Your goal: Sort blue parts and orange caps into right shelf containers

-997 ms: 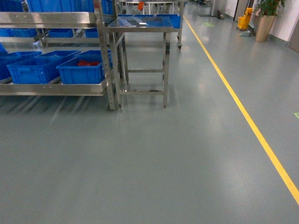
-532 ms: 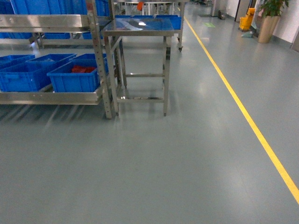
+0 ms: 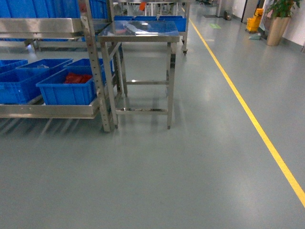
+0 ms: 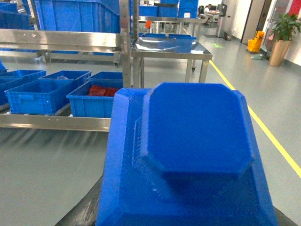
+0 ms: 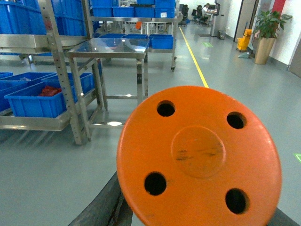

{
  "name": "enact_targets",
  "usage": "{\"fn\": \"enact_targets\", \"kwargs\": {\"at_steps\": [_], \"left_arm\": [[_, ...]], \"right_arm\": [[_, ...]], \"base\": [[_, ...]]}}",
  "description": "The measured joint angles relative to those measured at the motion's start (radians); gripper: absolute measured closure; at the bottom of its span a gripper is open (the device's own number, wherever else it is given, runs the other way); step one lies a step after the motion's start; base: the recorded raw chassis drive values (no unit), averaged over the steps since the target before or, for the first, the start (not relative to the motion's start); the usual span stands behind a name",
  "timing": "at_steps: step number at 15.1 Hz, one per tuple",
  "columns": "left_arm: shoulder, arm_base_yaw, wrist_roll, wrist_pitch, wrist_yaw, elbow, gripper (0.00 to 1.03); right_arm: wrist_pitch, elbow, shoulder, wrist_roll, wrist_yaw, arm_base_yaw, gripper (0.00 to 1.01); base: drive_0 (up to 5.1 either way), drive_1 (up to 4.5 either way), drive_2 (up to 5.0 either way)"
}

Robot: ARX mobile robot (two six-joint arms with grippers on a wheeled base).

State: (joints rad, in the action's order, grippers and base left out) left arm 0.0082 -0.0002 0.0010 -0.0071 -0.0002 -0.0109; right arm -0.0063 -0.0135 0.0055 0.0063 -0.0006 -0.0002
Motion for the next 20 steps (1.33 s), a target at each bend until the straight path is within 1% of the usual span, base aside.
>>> {"fn": "enact_targets", "kwargs": {"at_steps": [20], "left_arm": [[0.000, 0.000, 0.000, 0.002, 0.000, 0.000, 0.60]], "right_arm": [[0.003, 0.000, 0.000, 0.000, 0.000, 0.000, 0.58]], "base": [[0.1, 4.38, -4.3]]}}
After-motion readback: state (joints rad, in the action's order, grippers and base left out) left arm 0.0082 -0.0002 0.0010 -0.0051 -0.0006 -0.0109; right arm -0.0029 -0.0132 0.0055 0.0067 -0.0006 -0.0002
